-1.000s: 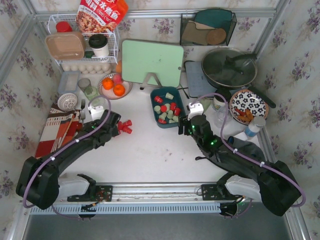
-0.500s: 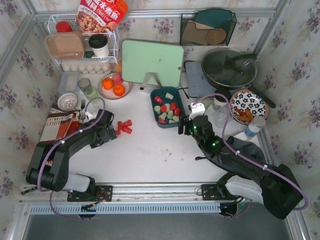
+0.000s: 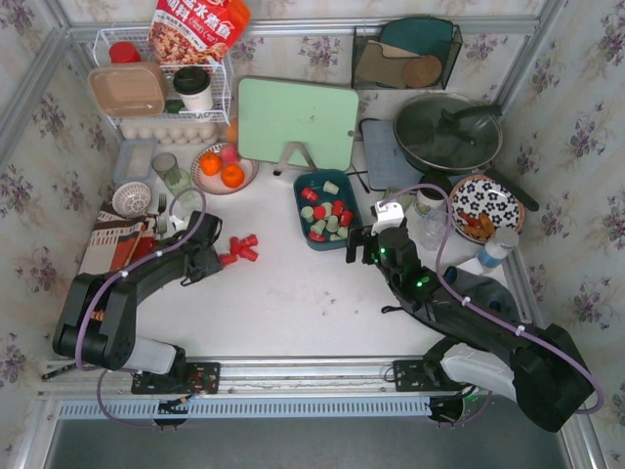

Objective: Mix the coffee capsules in the storage basket

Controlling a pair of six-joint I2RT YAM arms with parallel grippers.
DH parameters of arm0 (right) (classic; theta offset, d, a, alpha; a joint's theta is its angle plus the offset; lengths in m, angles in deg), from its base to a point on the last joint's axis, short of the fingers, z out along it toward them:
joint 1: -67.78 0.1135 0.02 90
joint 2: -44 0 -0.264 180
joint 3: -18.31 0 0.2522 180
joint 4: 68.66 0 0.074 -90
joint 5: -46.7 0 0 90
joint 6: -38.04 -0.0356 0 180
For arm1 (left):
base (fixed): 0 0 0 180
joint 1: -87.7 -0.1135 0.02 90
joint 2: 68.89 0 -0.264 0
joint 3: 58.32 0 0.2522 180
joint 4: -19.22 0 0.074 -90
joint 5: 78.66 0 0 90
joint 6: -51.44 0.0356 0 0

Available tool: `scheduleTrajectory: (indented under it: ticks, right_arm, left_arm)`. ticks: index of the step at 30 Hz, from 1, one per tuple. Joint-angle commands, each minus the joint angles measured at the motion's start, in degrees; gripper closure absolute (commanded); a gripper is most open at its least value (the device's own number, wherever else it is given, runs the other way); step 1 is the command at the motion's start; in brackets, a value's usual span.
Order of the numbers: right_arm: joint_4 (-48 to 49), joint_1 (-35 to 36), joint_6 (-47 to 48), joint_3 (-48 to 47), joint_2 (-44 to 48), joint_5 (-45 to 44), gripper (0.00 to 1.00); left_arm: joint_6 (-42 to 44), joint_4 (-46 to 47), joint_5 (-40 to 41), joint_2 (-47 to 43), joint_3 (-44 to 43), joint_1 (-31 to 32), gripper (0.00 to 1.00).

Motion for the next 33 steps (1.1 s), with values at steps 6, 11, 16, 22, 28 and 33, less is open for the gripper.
scheduleTrajectory:
  ticks: [6, 11, 16, 22, 28, 33]
  right_arm:
    - [1.8, 0.1, -0.7, 0.5, 1.9, -3.2, 0.00]
    - [2.4, -0.1, -1.1, 1.4, 3.6, -4.8, 0.00]
    - [2.9, 0.0, -1.3, 2.1, 4.3, -6.8, 0.00]
    - [2.0, 0.0, -1.9, 2.2, 4.7, -10.4, 0.00]
    - [2.0, -0.1, -2.3, 2.7, 5.6, -12.4, 0.00]
    - [2.3, -0.1, -2.1, 2.8, 5.5, -12.1, 0.00]
  left_arm:
    - [2.3, -4.2, -2.5, -10.4, 0.5, 0.2, 0.81]
    - [5.4, -6.4, -4.9, -18.5, -2.4, 3.2, 0.82]
    - [10.1, -3.3, -5.7, -18.3, -9.2, 12.1, 0.82]
    - [20.1, 9.9, -7.4, -8.1, -16.8, 21.2, 0.81]
    - [25.2, 17.3, -11.5, 6.3, -28.4, 22.6, 0.80]
    - [24.9, 17.4, -11.8, 20.8, -40.8, 22.6, 0.79]
